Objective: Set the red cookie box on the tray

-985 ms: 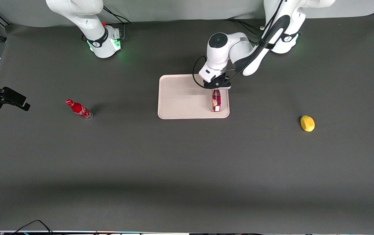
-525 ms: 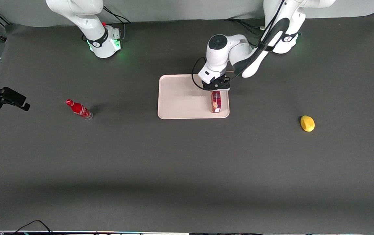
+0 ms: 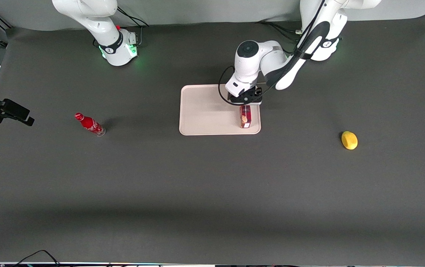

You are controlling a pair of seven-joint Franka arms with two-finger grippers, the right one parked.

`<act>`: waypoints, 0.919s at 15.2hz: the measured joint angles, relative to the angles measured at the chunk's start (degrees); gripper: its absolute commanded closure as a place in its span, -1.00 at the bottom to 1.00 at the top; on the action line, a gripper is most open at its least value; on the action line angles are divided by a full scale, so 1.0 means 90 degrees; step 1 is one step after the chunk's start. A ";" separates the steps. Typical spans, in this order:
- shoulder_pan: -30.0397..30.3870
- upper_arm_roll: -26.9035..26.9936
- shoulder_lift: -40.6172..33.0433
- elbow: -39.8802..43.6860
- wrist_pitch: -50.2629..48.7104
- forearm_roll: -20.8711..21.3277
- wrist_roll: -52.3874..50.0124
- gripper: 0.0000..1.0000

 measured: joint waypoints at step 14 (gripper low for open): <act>0.0532 0.0791 -0.1958 0.2942 -0.5114 -0.2083 0.4013 -1.00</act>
